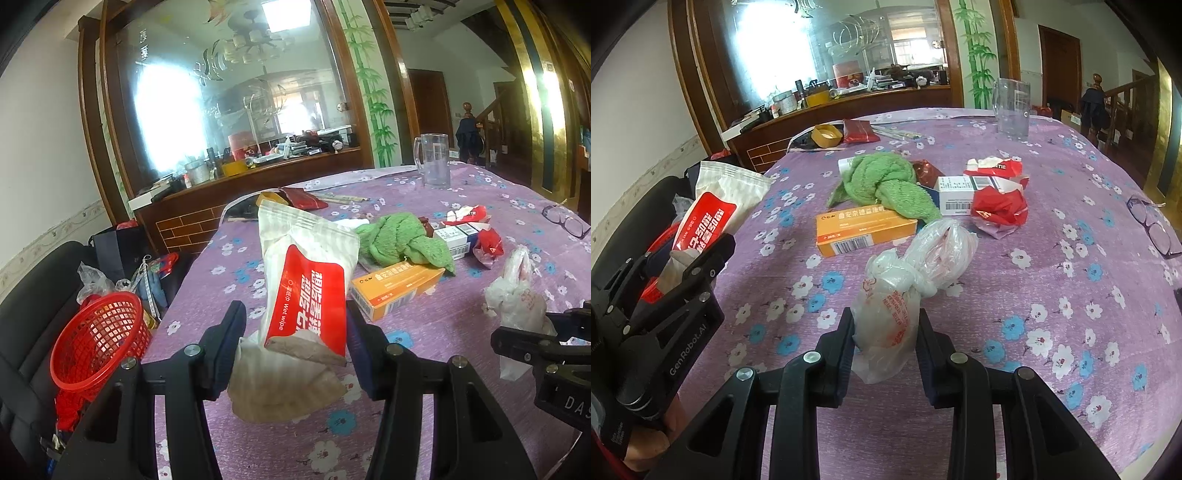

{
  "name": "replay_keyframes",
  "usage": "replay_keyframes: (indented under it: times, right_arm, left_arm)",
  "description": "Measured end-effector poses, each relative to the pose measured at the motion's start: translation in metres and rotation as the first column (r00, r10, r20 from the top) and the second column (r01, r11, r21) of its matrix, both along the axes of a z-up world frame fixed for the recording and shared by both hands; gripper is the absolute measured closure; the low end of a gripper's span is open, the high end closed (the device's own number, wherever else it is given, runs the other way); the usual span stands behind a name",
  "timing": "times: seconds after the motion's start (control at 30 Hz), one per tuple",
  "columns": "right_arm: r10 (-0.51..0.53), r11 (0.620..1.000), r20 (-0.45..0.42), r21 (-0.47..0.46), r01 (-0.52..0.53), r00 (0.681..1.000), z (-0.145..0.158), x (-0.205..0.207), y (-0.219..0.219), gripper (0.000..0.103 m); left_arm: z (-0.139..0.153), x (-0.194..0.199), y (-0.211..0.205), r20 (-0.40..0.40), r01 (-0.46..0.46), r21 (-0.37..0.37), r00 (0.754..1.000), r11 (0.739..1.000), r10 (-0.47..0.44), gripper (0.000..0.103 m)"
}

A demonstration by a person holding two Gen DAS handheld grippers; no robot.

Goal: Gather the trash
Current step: 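Carry the tissue pack and clear bag over the red basket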

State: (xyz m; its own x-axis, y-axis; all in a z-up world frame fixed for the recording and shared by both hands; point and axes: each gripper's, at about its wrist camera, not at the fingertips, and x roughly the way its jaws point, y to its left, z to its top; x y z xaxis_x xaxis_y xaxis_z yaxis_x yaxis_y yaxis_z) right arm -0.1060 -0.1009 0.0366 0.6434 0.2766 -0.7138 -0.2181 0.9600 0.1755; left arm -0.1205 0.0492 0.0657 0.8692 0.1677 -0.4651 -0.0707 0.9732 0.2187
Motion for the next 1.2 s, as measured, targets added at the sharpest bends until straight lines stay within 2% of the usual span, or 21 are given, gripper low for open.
replay_keyframes:
  times: [0.8, 1.2]
  right_arm:
    - [0.062, 0.997, 0.012, -0.056, -0.061, 0.998, 0.008, -0.004, 0.043, 0.069]
    - [0.110, 0.992, 0.020, -0.066, -0.109, 0.994, 0.014, -0.003, 0.069, 0.069]
  left_arm:
    - [0.002, -0.008, 0.037, 0.008, -0.043, -0.054, 0.999, 0.998, 0.043, 0.051]
    - [0.007, -0.014, 0.064, 0.015, -0.093, -0.084, 0.995, 0.992, 0.095, 0.051]
